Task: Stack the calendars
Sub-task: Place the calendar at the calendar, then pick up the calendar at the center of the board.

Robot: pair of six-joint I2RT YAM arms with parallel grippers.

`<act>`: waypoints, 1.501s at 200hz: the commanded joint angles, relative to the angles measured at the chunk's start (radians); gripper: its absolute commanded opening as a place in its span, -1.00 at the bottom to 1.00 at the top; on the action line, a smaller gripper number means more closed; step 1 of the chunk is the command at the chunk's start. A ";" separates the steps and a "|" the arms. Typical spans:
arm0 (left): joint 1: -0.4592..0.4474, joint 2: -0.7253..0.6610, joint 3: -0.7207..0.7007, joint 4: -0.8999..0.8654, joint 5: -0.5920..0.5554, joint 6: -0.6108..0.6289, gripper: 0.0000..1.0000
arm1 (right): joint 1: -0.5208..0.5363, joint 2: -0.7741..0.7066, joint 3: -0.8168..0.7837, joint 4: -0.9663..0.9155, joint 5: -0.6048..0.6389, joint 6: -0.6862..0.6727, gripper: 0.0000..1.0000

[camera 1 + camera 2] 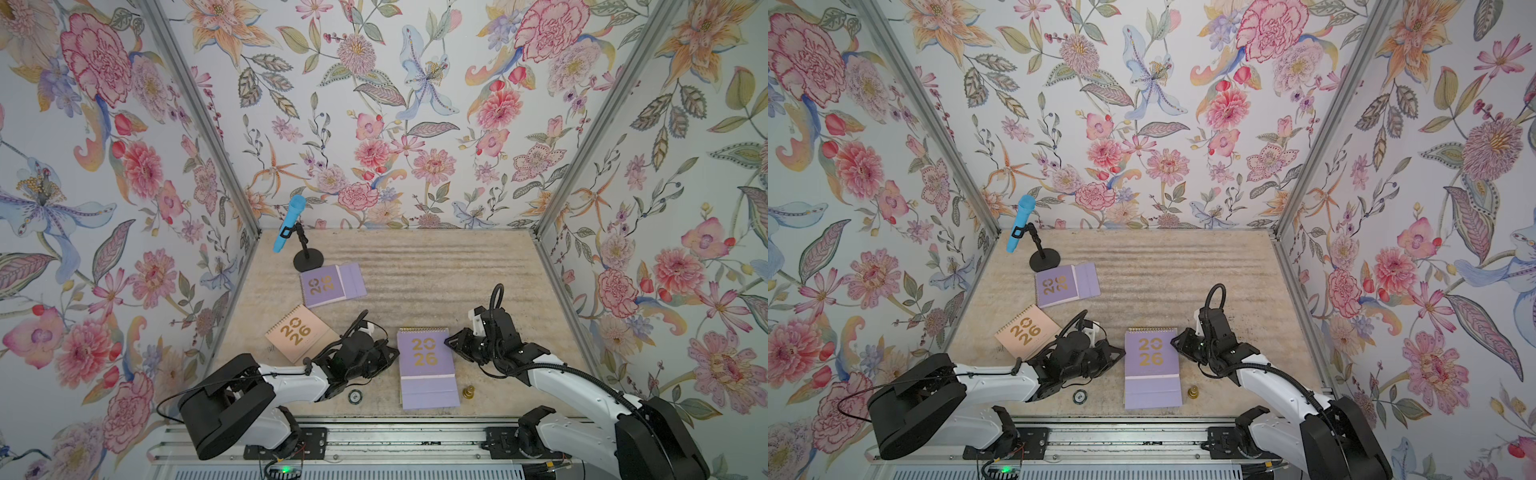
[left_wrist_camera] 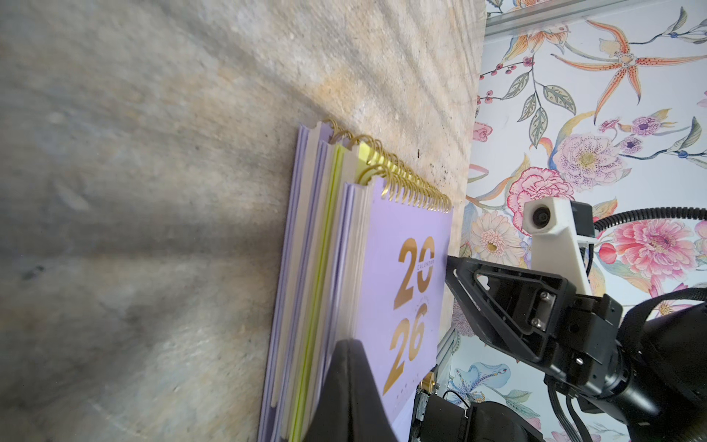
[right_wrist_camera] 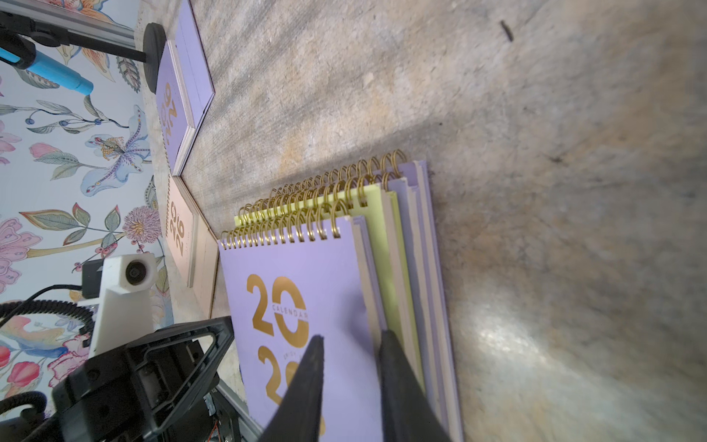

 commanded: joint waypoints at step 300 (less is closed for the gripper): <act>0.597 -0.407 0.213 -0.951 -0.060 0.543 -1.00 | 0.107 0.183 0.371 -0.142 0.037 -0.048 0.02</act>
